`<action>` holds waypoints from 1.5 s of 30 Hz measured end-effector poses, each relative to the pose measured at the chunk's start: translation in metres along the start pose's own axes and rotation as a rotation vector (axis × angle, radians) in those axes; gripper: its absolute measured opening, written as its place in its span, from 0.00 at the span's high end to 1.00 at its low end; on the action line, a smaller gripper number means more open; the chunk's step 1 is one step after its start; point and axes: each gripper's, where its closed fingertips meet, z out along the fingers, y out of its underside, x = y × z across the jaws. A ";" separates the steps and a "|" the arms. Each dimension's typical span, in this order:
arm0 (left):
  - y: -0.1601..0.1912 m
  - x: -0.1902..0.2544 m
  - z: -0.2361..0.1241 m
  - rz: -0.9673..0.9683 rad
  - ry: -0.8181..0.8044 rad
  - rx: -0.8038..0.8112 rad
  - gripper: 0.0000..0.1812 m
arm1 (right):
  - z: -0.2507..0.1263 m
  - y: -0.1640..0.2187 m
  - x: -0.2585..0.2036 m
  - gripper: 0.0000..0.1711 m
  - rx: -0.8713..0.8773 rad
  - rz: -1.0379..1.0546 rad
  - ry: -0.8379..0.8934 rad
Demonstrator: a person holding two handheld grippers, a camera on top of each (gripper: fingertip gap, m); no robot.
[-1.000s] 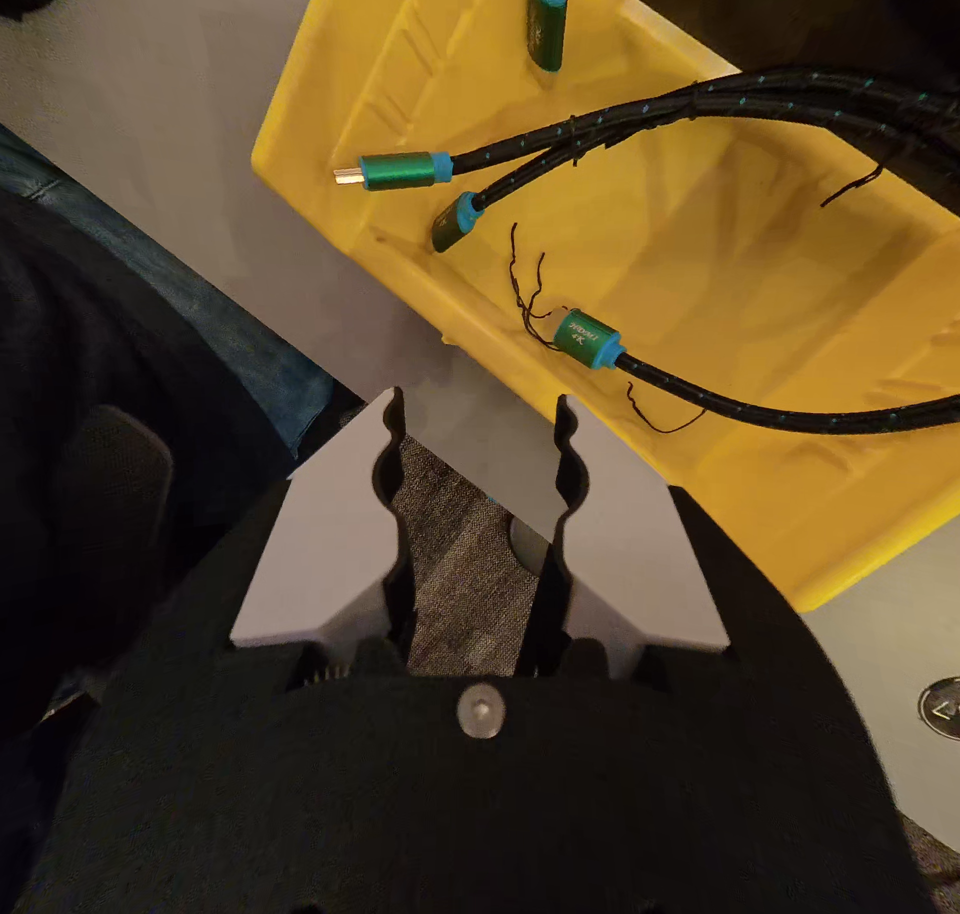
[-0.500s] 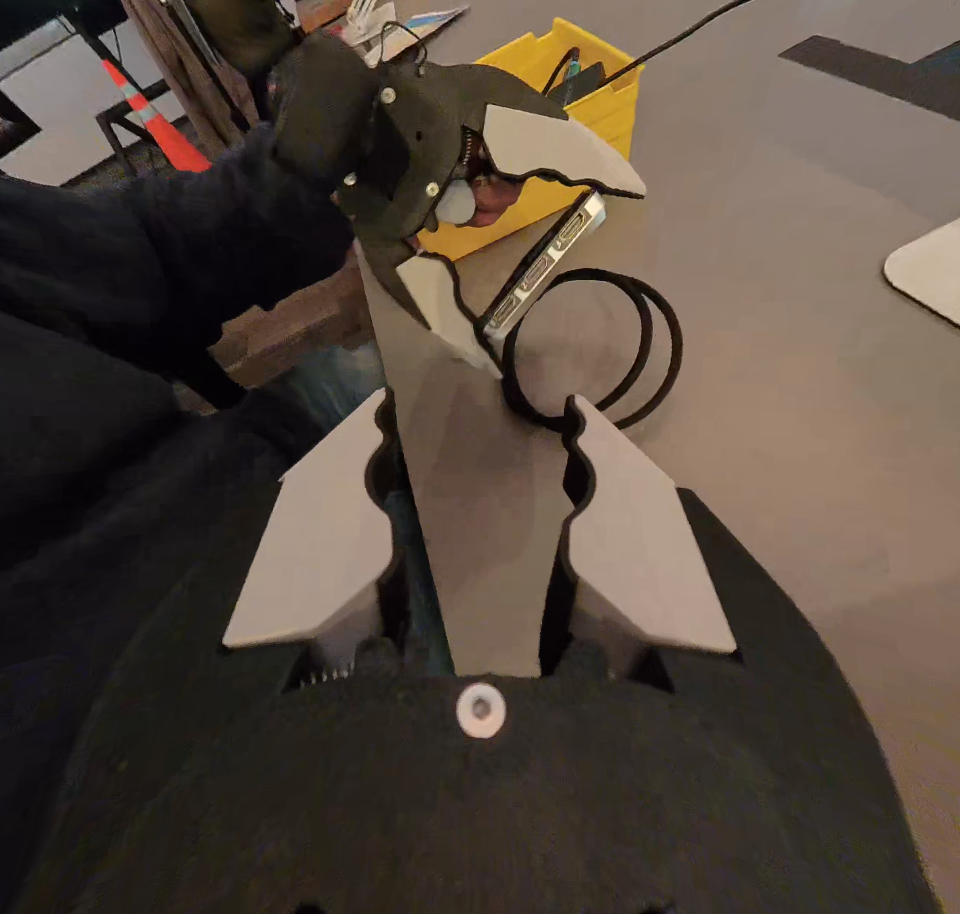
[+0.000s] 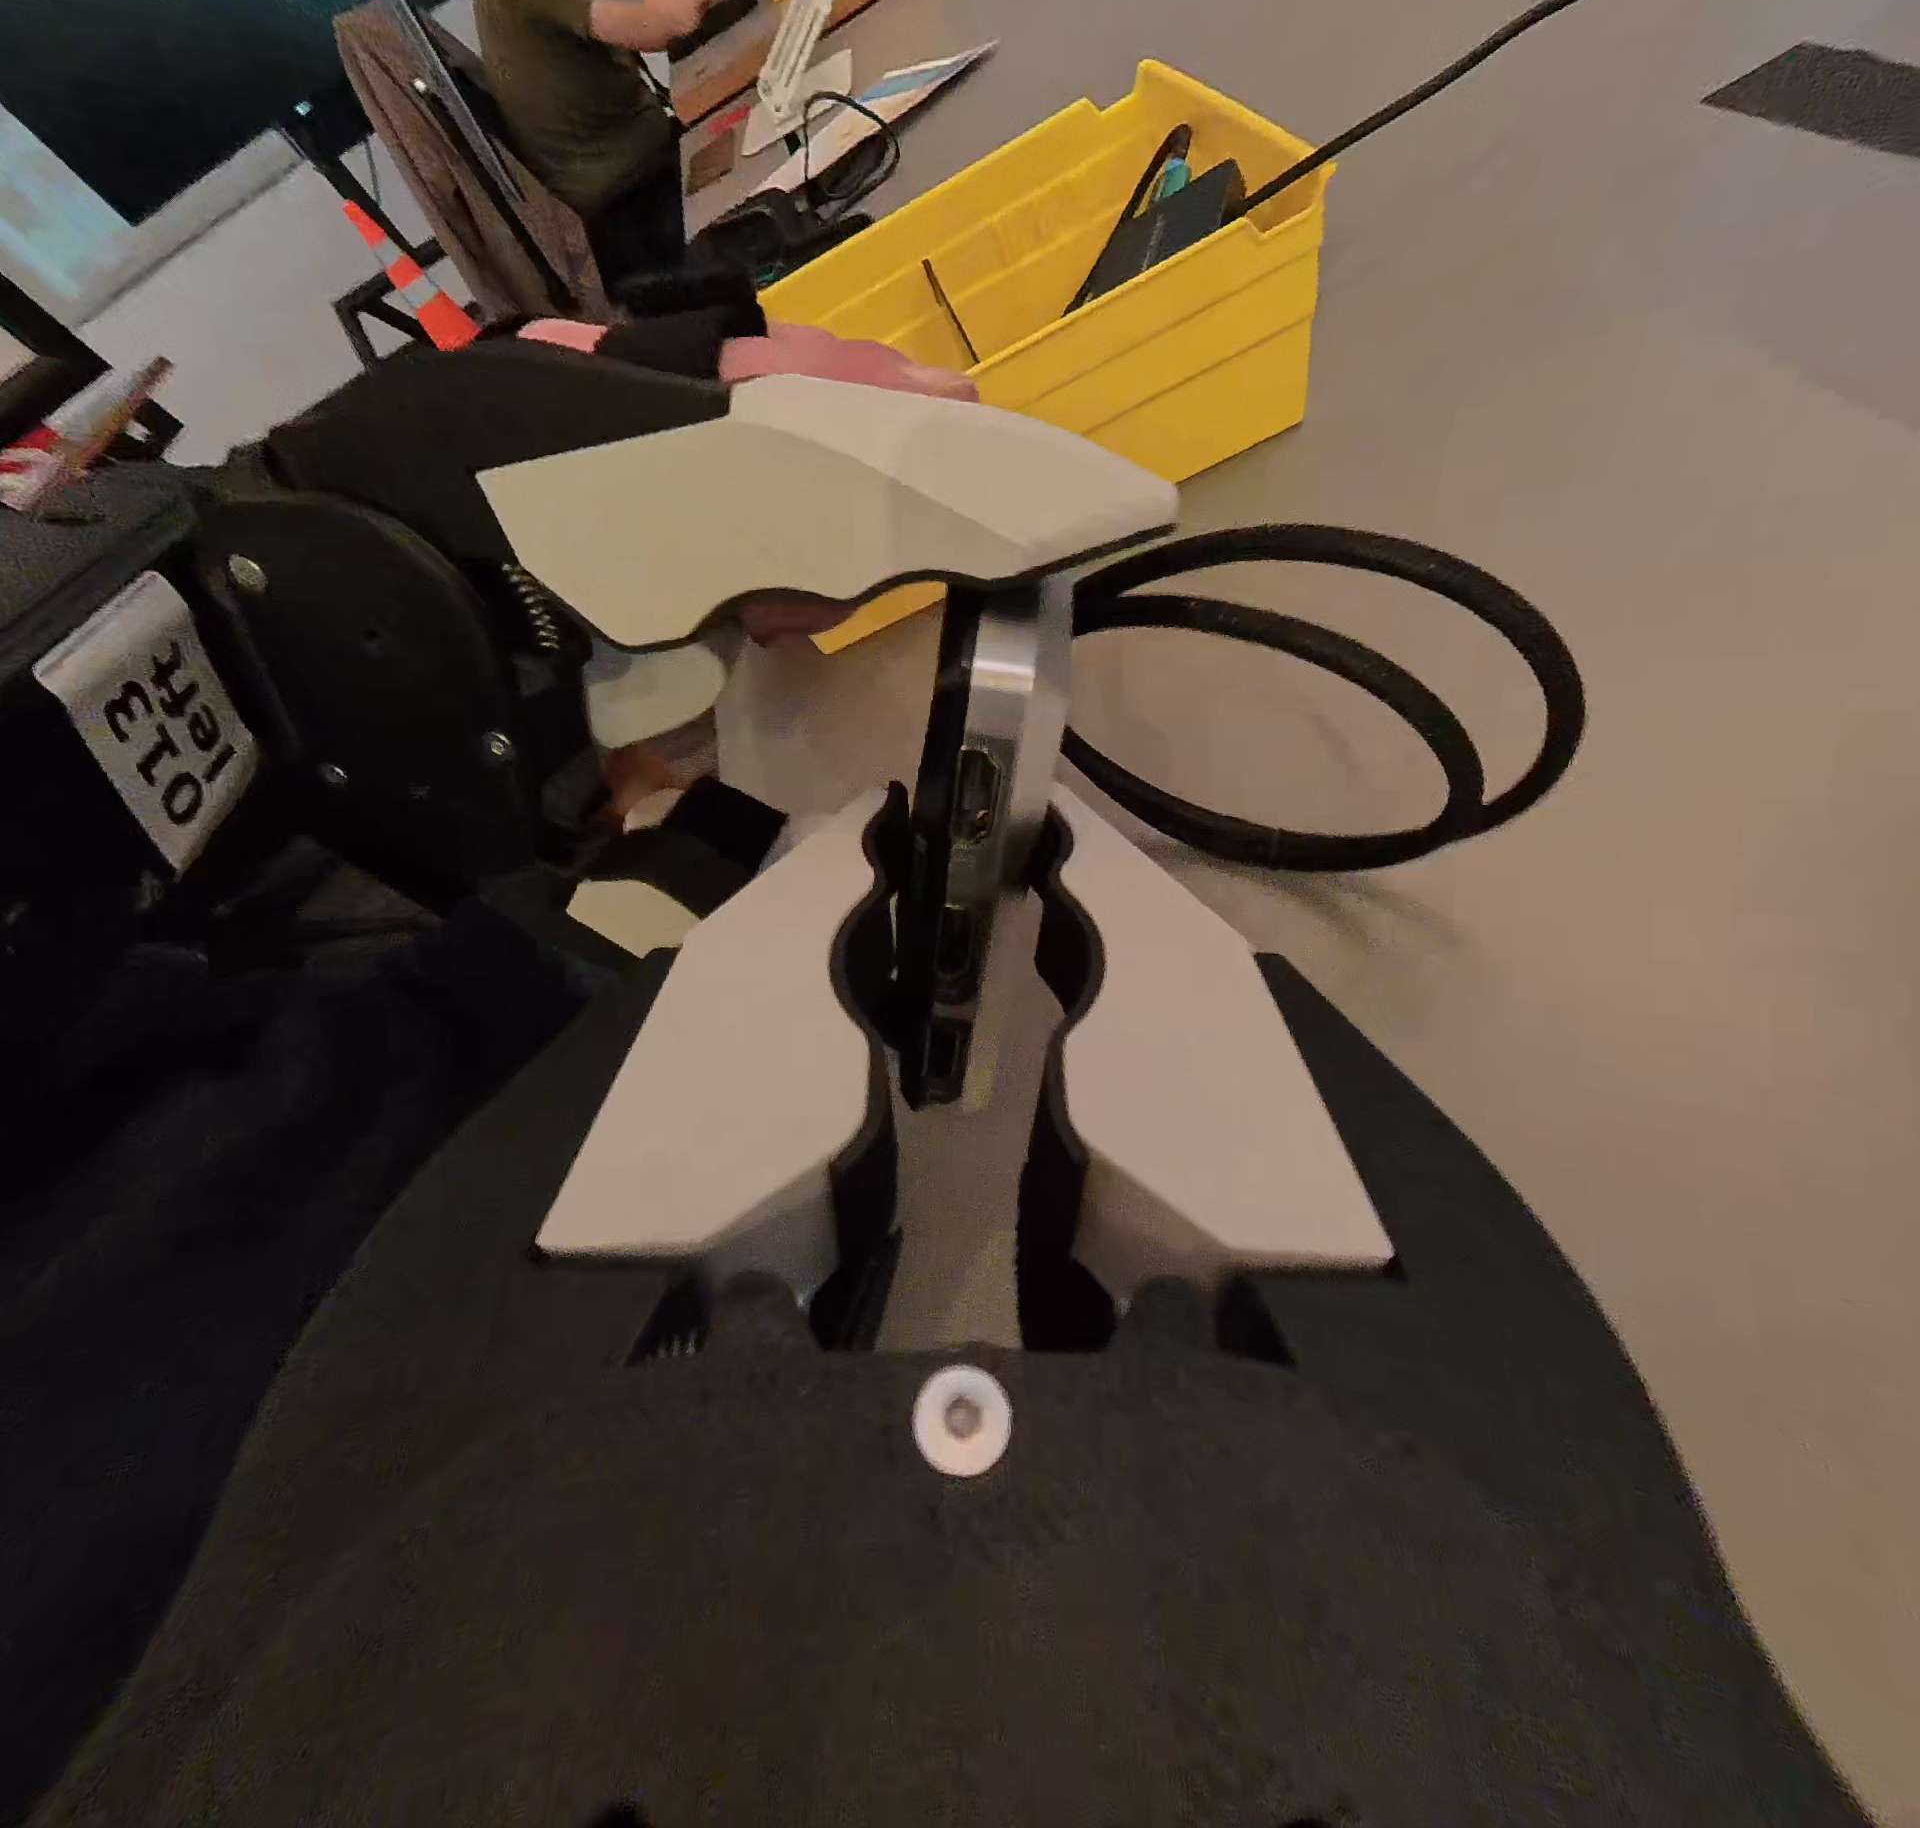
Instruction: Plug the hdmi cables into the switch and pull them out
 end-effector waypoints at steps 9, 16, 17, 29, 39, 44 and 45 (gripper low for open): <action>-0.022 -0.055 -0.054 -0.105 -0.214 0.195 0.69 | -0.117 -0.045 0.031 0.89 0.070 -0.118 0.208; 0.004 -0.031 -0.039 -0.144 -0.166 0.170 0.84 | -0.271 -0.082 0.060 0.89 0.038 -0.155 0.480; 0.006 -0.029 -0.037 -0.151 -0.155 0.165 0.84 | -0.288 -0.083 0.065 0.89 0.024 -0.148 0.519; 0.025 -0.006 -0.018 -0.191 -0.055 0.103 0.79 | -0.377 -0.029 0.128 0.89 -0.166 0.056 0.747; 0.034 0.029 -0.009 -0.199 0.069 0.052 0.76 | -0.342 0.033 0.194 0.88 -0.305 0.250 0.654; 0.038 0.035 -0.007 -0.210 0.099 0.039 0.75 | -0.333 0.038 0.218 0.89 -0.303 0.308 0.619; 0.039 0.036 -0.006 -0.211 0.104 0.037 0.74 | -0.332 0.042 0.222 0.89 -0.321 0.320 0.619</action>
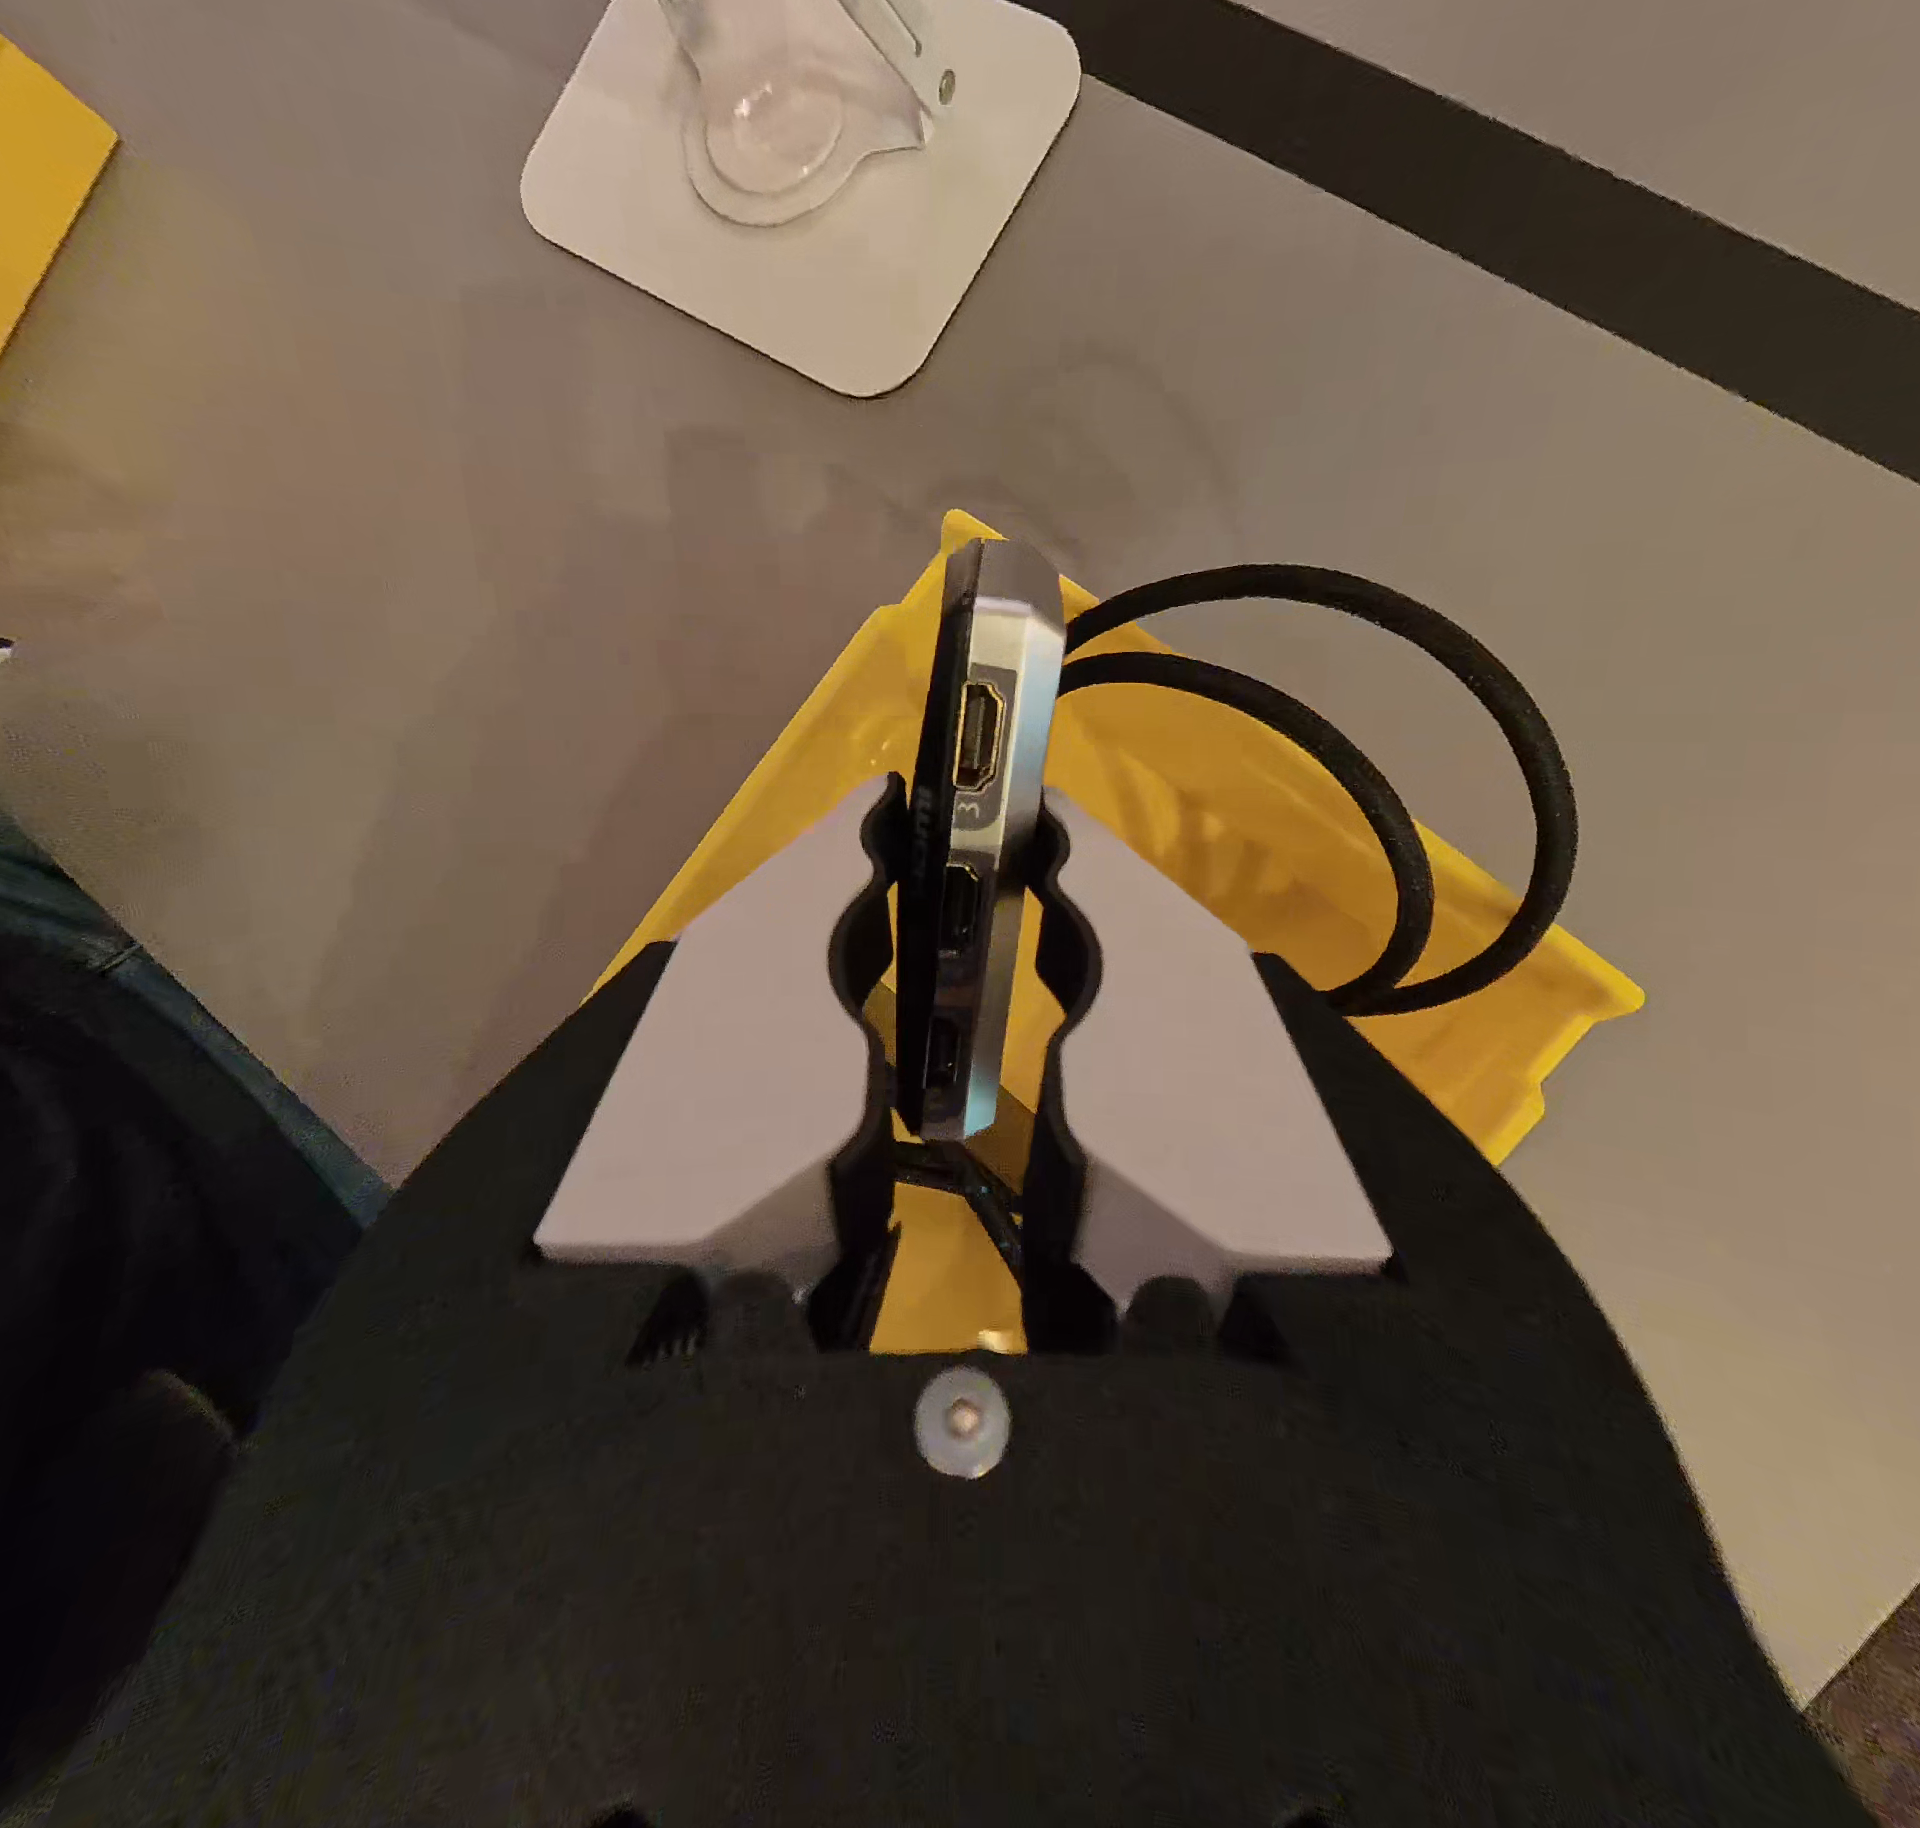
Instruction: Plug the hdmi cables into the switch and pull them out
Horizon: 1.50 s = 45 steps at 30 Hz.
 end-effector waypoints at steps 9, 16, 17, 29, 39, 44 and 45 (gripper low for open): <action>0.005 0.005 0.004 -0.003 0.028 -0.022 0.73 | 0.026 0.020 0.009 0.86 -0.213 -0.036 0.017; 0.006 0.005 0.003 0.004 0.033 -0.033 0.73 | 0.016 0.016 0.004 0.84 -0.218 -0.049 -0.001; 0.006 0.004 0.002 0.004 0.033 -0.033 0.73 | 0.011 0.009 0.004 0.80 -0.174 -0.037 -0.001; 0.009 -0.002 0.000 -0.007 0.025 -0.041 0.72 | 0.007 -0.001 0.037 0.87 -0.168 -0.097 0.158; 0.014 -0.002 0.000 -0.015 0.030 -0.045 0.71 | 0.028 0.025 0.064 0.80 -0.333 -0.171 0.250; 0.014 -0.014 -0.004 -0.029 -0.001 -0.041 0.68 | 0.009 0.008 0.052 0.72 -0.259 -0.224 0.294; 0.015 -0.018 -0.006 -0.036 -0.013 -0.041 0.68 | 0.004 0.002 0.048 0.72 -0.227 -0.236 0.309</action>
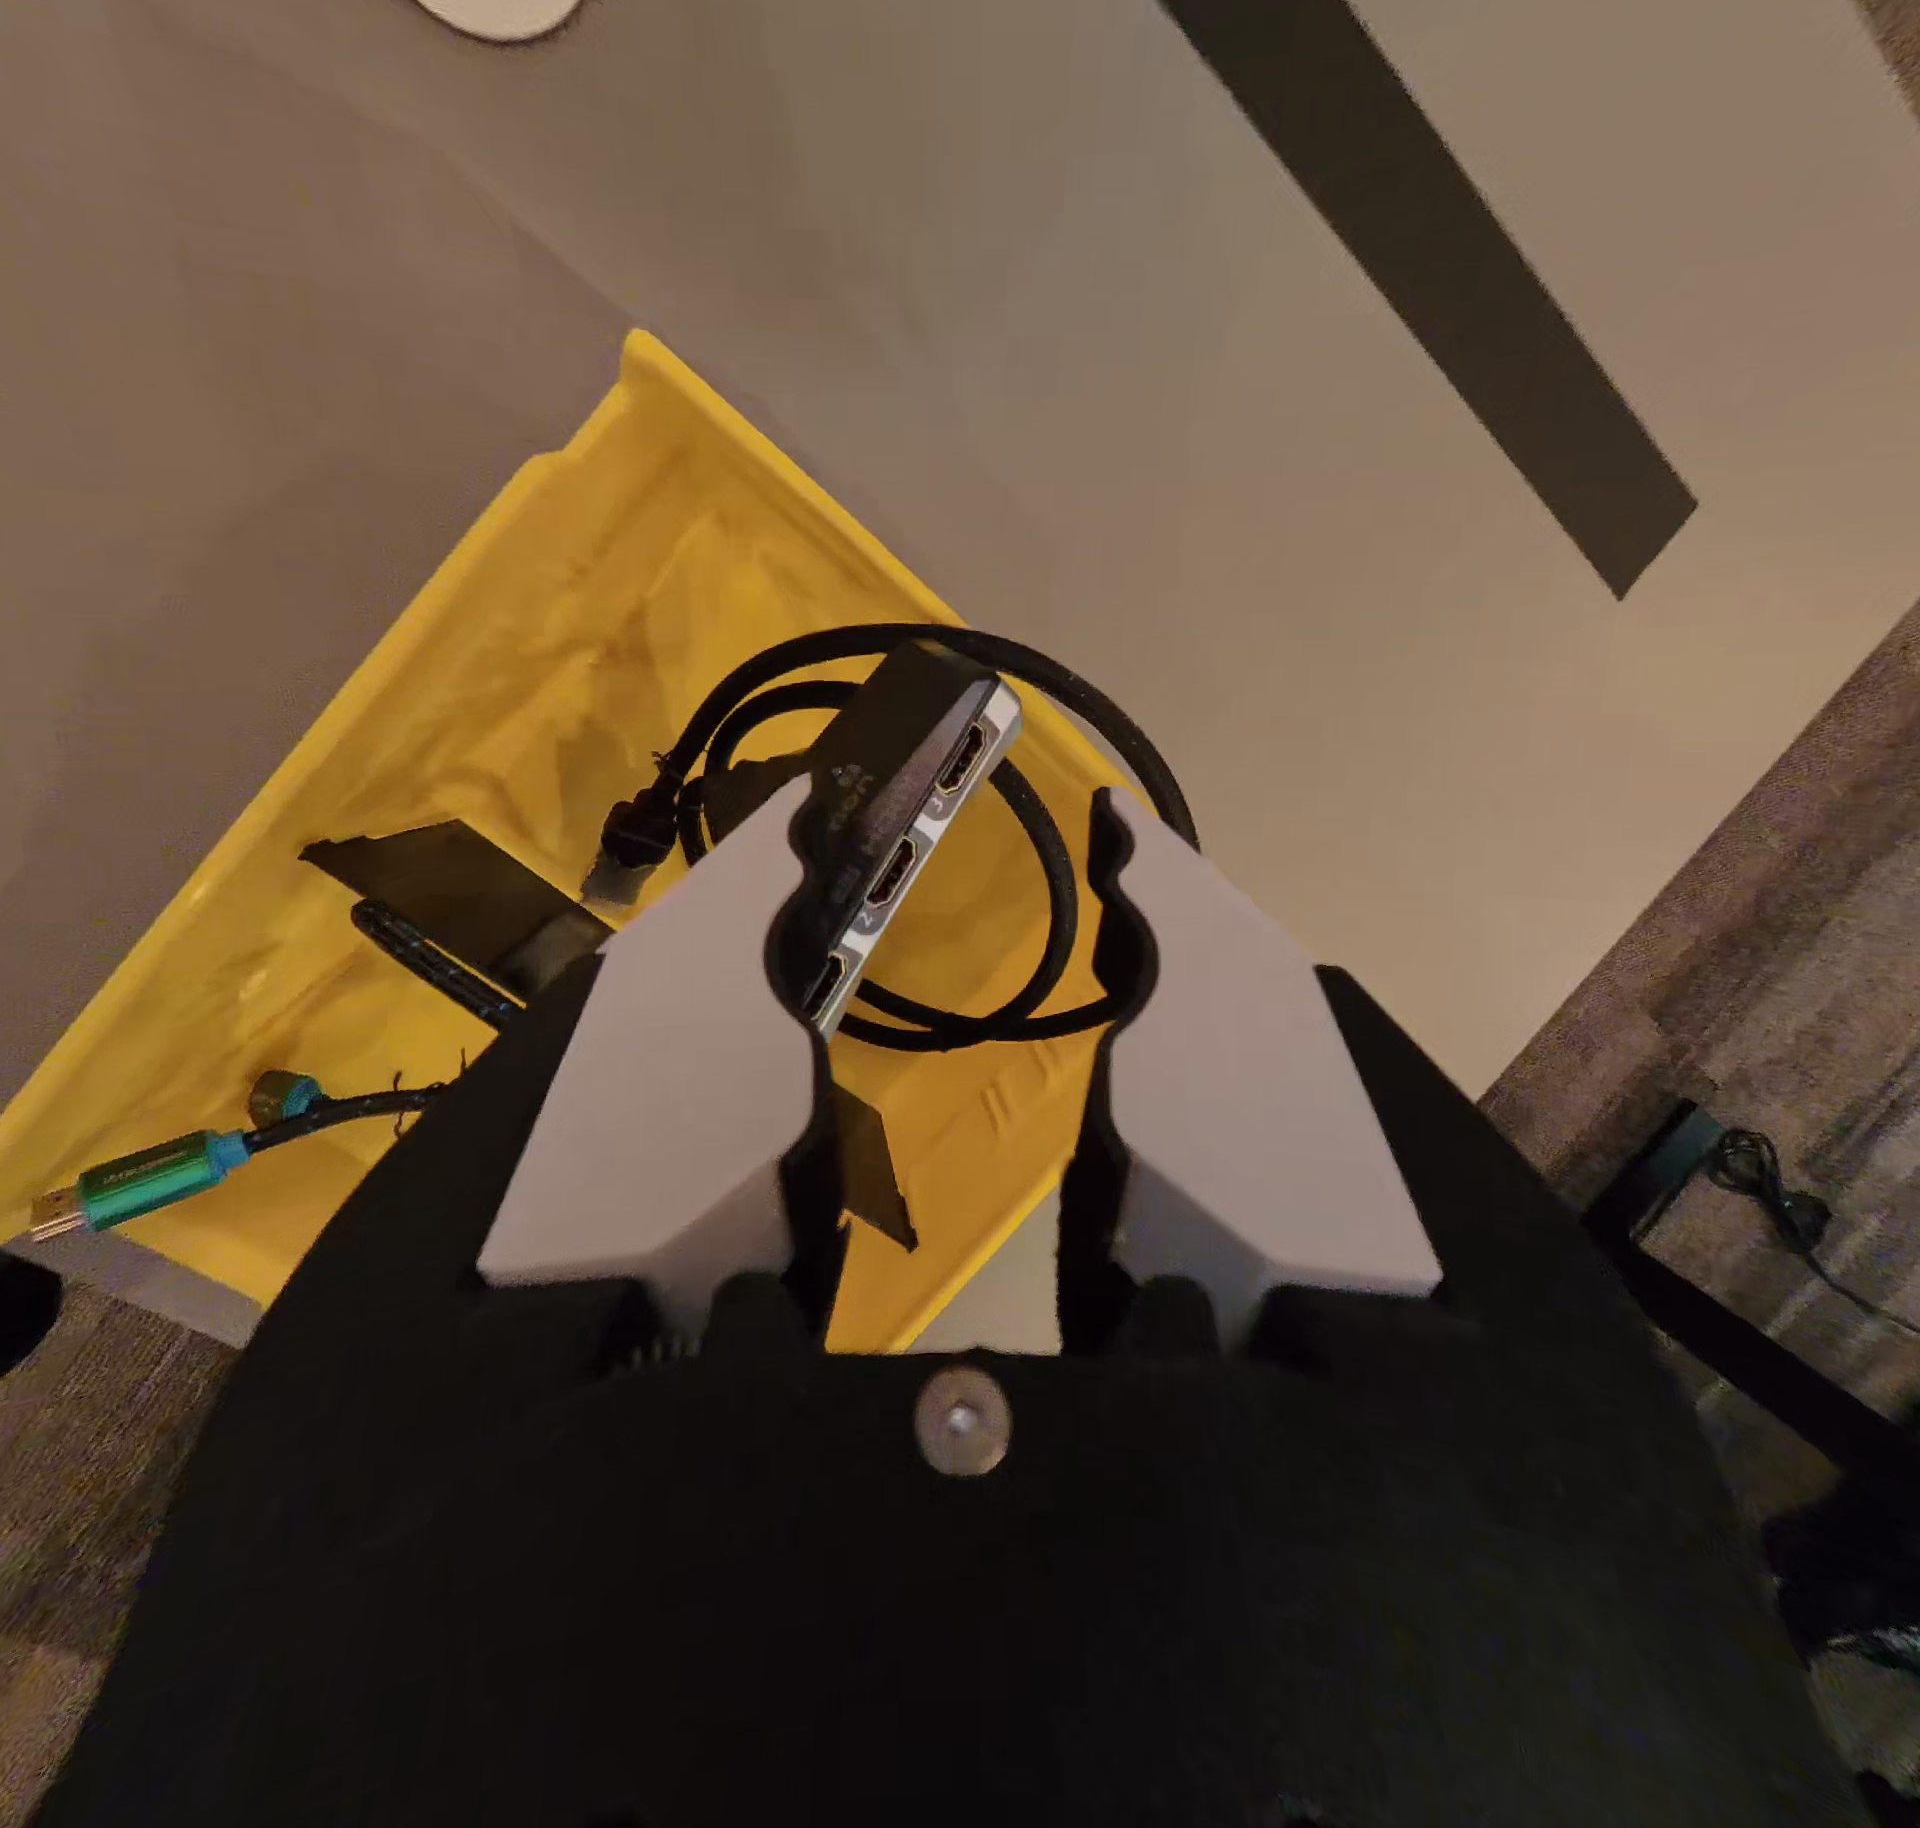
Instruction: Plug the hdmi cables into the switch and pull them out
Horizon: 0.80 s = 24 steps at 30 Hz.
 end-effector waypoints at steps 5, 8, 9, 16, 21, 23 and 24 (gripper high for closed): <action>0.017 -0.046 -0.022 -0.009 -0.150 -0.039 0.63 | -0.042 -0.041 -0.031 0.70 0.243 -0.101 0.043; 0.043 -0.084 -0.046 -0.055 -0.246 -0.091 0.63 | -0.061 -0.050 -0.064 0.71 0.302 -0.183 0.070; 0.056 -0.097 -0.056 -0.064 -0.285 -0.127 0.63 | -0.067 -0.054 -0.080 0.71 0.334 -0.201 0.052; 0.179 -0.149 -0.107 -0.194 -0.379 -0.424 0.62 | -0.088 -0.063 -0.186 0.73 0.485 -0.326 -0.112; 0.243 -0.143 -0.101 -0.332 -0.277 -0.529 0.62 | -0.093 -0.062 -0.232 0.74 0.541 -0.376 -0.183; 0.251 -0.141 -0.090 -0.303 -0.233 -0.520 0.62 | -0.094 -0.062 -0.244 0.74 0.553 -0.388 -0.207; 0.256 -0.140 -0.084 -0.249 -0.205 -0.532 0.60 | -0.095 -0.061 -0.249 0.75 0.558 -0.396 -0.213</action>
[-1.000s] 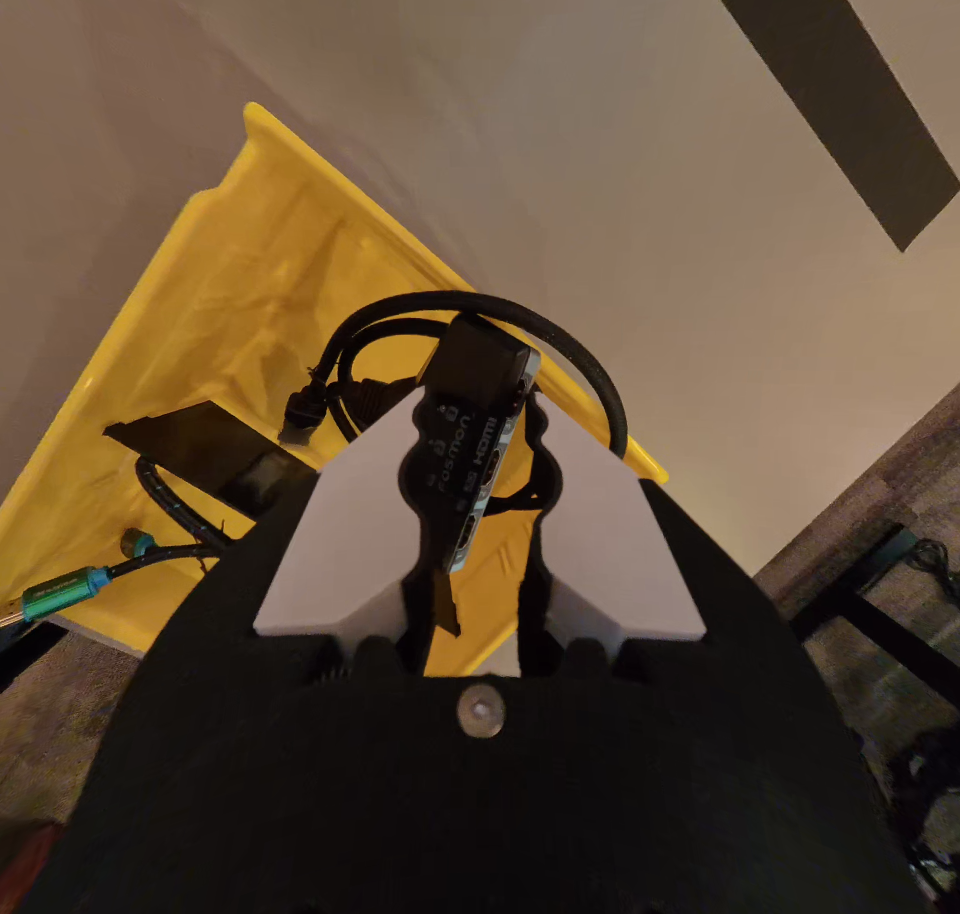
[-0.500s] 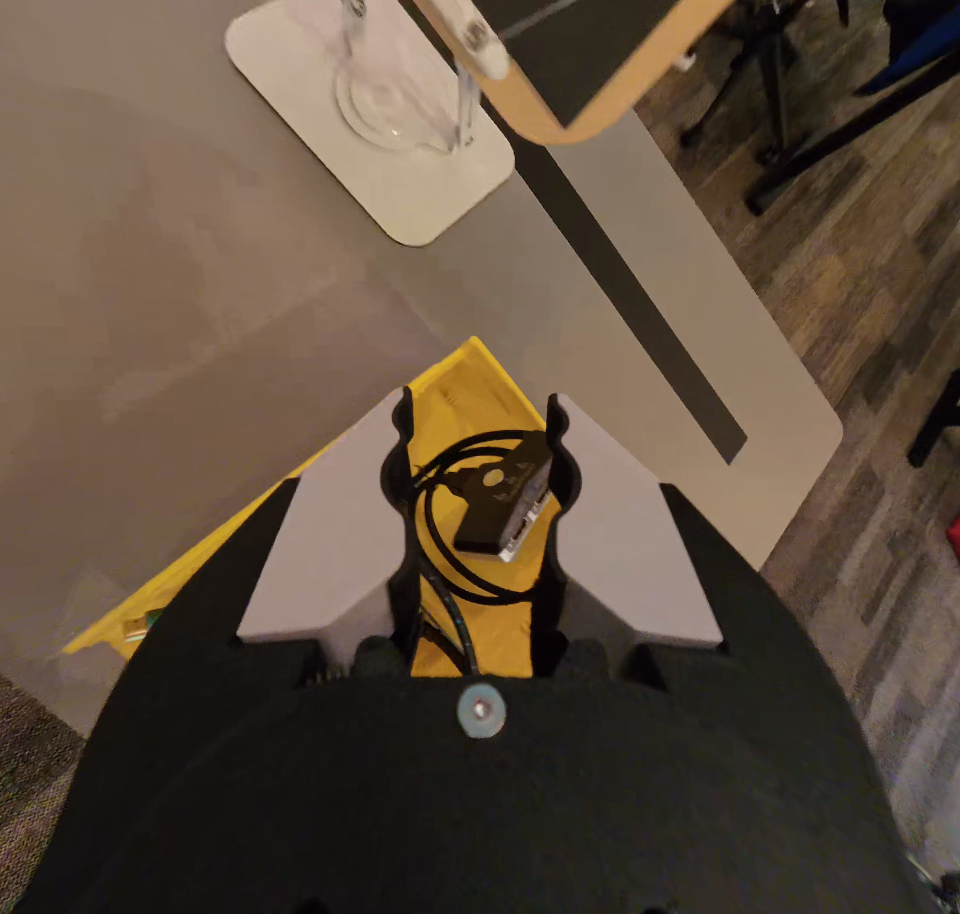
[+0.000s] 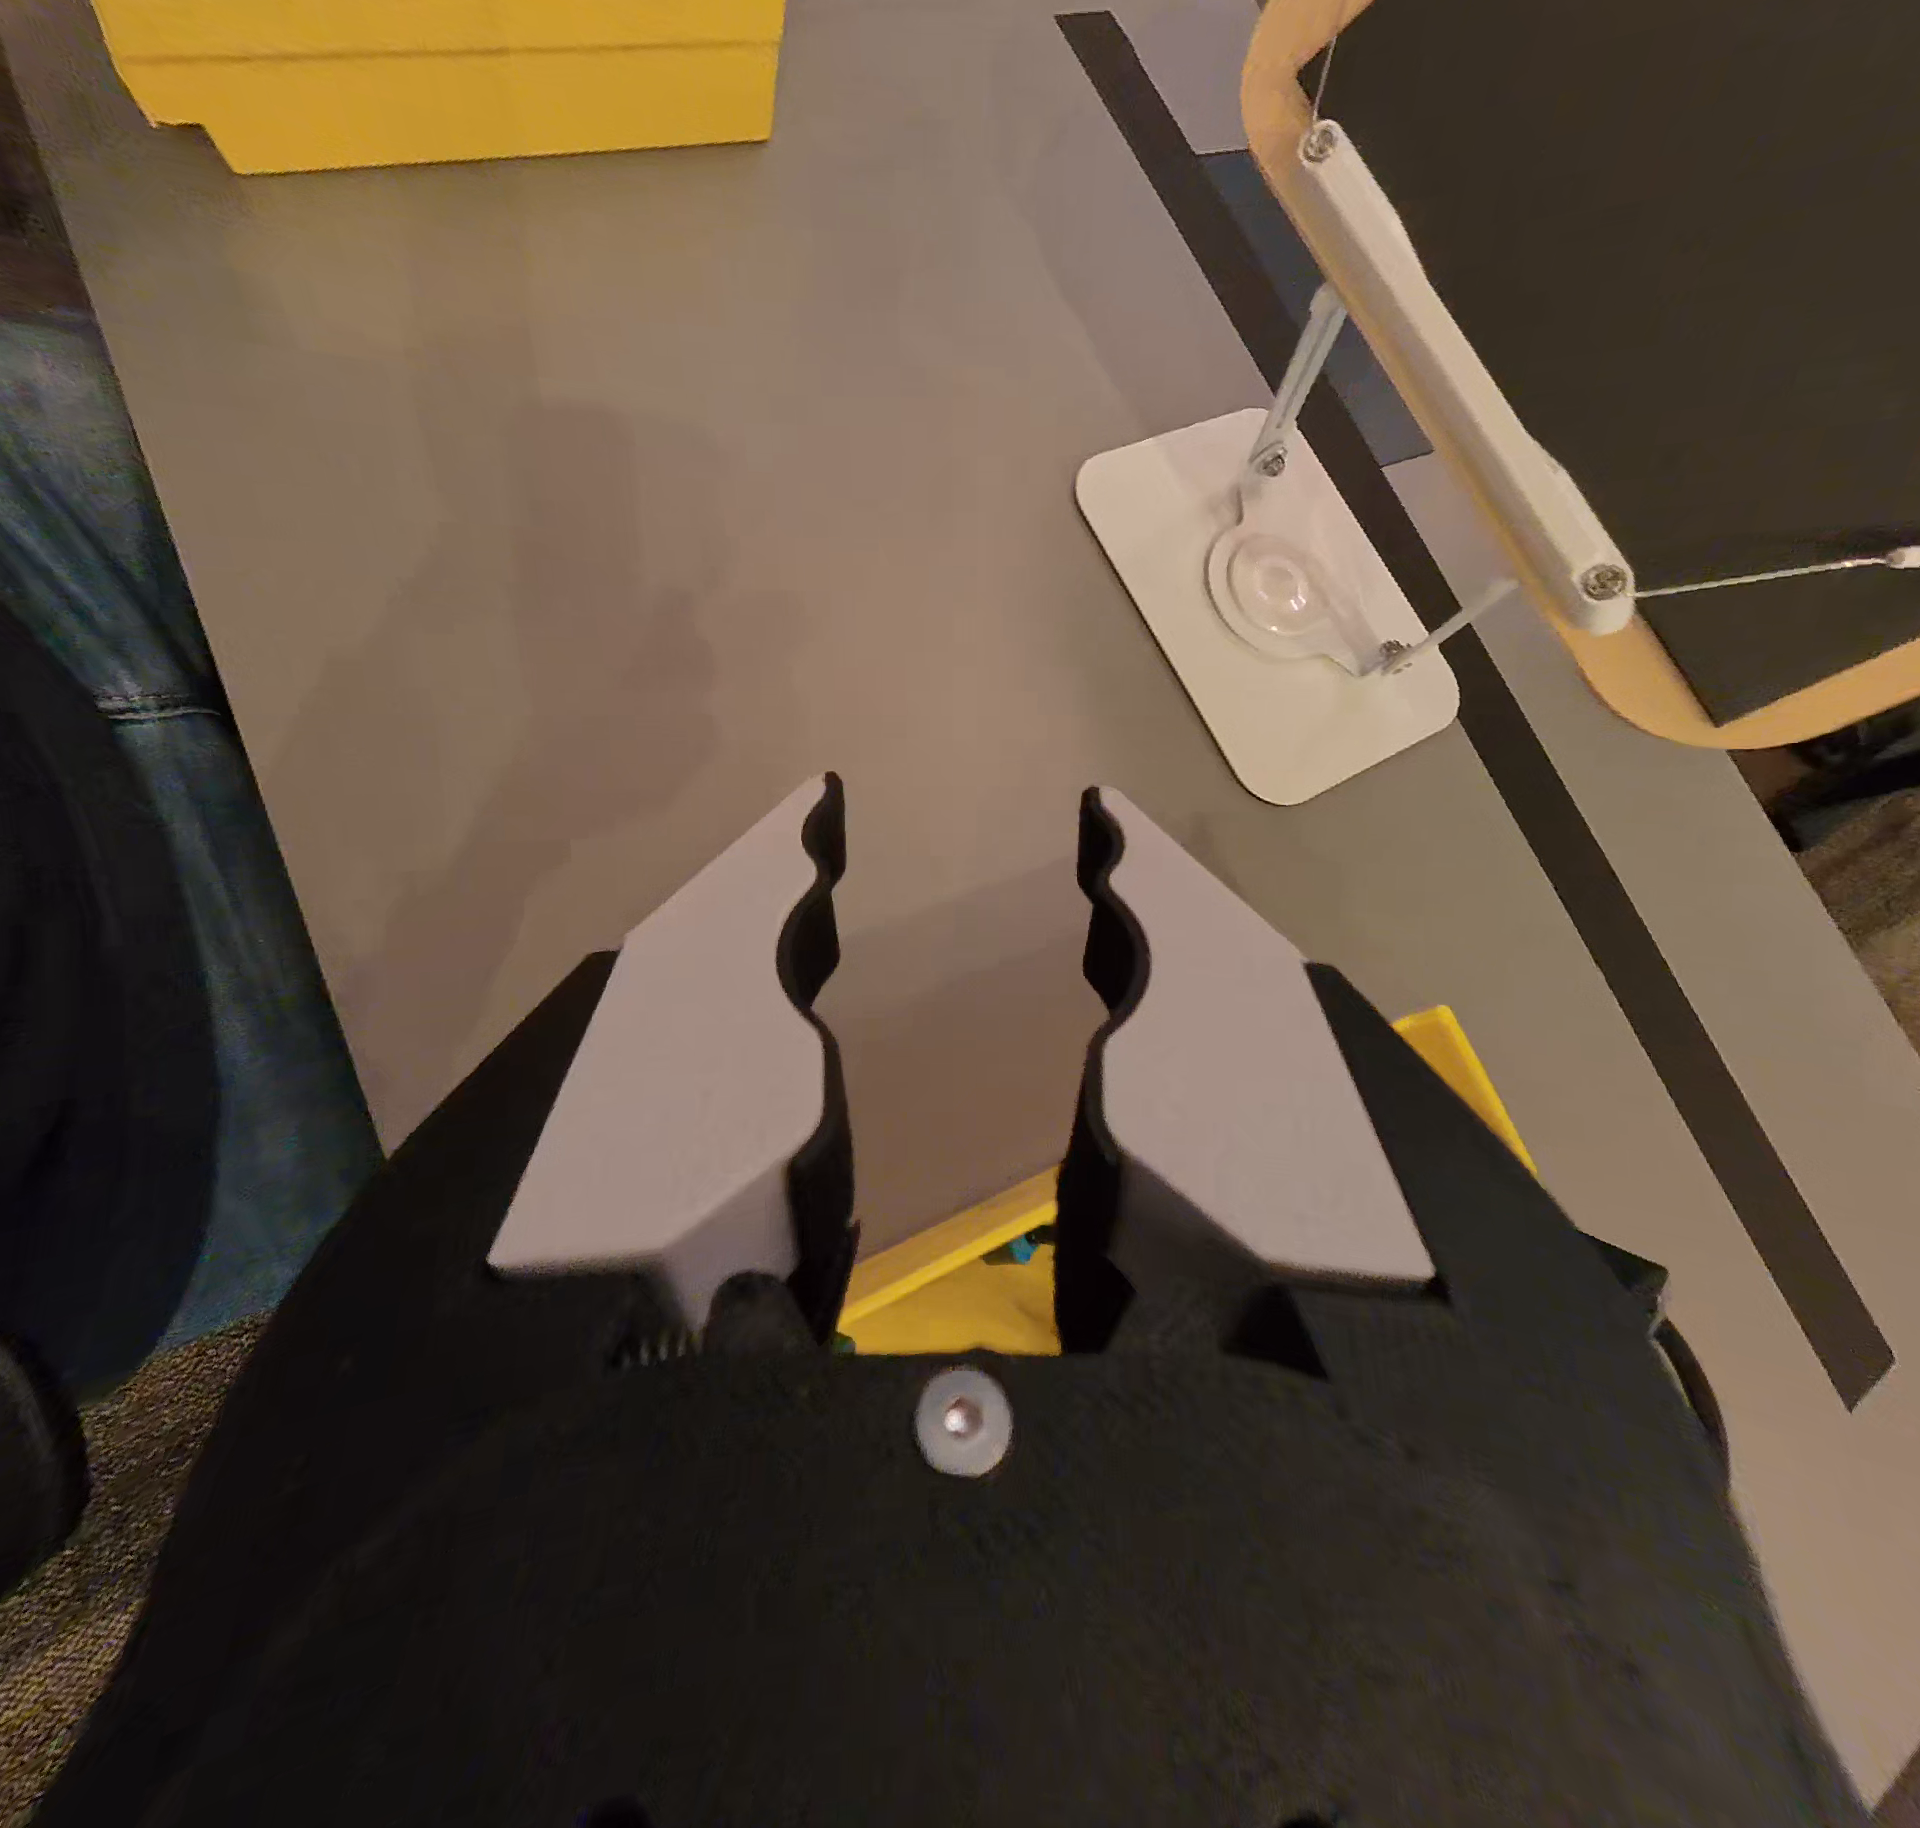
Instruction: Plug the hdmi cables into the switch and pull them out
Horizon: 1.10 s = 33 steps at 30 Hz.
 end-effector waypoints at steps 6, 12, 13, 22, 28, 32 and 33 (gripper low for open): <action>0.009 -0.009 0.043 0.425 -0.126 -0.087 0.56 | 0.004 -0.002 -0.015 0.75 0.015 -0.020 -0.027; -0.018 -0.012 0.047 0.596 -0.287 0.070 0.78 | 0.006 -0.003 -0.022 0.76 0.038 -0.020 -0.039; -0.021 -0.012 0.047 0.602 -0.299 0.091 0.77 | 0.006 -0.004 -0.023 0.76 0.041 -0.021 -0.041; -0.025 -0.013 0.063 0.699 -0.187 0.046 0.68 | 0.009 -0.008 -0.028 0.76 0.059 -0.023 -0.056; -0.017 -0.025 0.077 0.771 -0.171 0.007 0.61 | 0.008 -0.007 -0.029 0.77 0.063 -0.016 -0.060; -0.021 -0.025 0.083 0.836 -0.230 0.044 0.79 | 0.011 -0.007 -0.029 0.77 0.065 -0.014 -0.064; -0.022 -0.026 0.083 0.825 -0.244 0.057 0.80 | 0.011 -0.007 -0.029 0.77 0.067 -0.014 -0.064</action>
